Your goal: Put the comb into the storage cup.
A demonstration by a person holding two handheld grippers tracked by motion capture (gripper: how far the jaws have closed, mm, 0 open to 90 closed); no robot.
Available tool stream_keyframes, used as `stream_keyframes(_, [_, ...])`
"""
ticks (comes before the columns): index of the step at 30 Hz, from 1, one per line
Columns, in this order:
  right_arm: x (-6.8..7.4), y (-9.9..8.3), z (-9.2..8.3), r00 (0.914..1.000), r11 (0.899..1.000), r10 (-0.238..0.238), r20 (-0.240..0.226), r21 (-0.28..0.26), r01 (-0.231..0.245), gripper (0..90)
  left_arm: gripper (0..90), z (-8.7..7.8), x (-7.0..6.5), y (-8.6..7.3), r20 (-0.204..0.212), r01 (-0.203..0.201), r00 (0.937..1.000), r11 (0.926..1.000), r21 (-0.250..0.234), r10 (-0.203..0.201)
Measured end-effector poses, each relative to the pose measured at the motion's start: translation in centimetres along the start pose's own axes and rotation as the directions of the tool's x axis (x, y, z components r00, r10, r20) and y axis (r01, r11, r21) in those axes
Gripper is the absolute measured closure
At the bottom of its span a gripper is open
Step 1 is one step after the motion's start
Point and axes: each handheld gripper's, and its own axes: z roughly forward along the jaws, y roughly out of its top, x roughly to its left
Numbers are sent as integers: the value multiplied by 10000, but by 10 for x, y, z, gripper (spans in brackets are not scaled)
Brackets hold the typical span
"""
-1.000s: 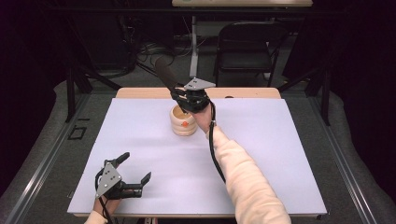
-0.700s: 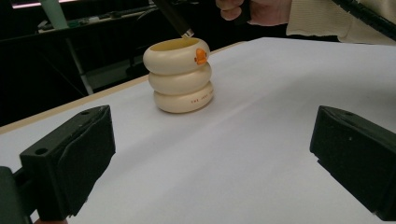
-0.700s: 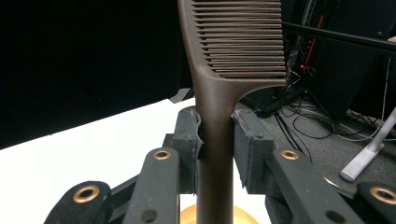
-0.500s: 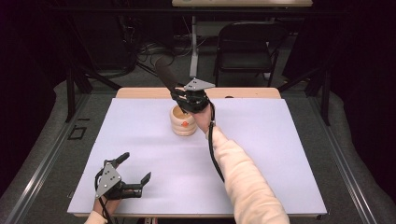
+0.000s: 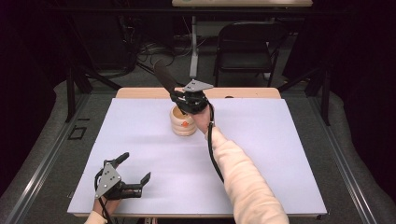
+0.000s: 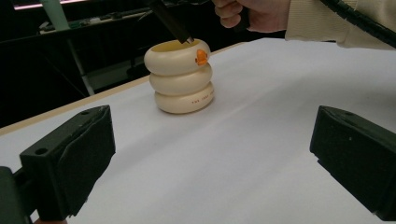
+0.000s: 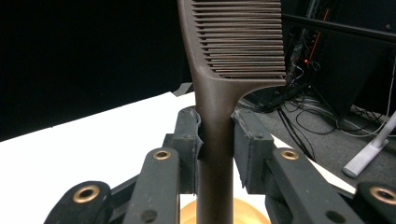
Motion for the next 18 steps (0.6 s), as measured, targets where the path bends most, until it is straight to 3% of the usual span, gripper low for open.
stream_keyframes(18, [-1, -12, 4, 10000, 9997, -30, -14, 261, 30, 721, 0, 0, 0, 0, 2, 5, 10000, 10000, 23, -5])
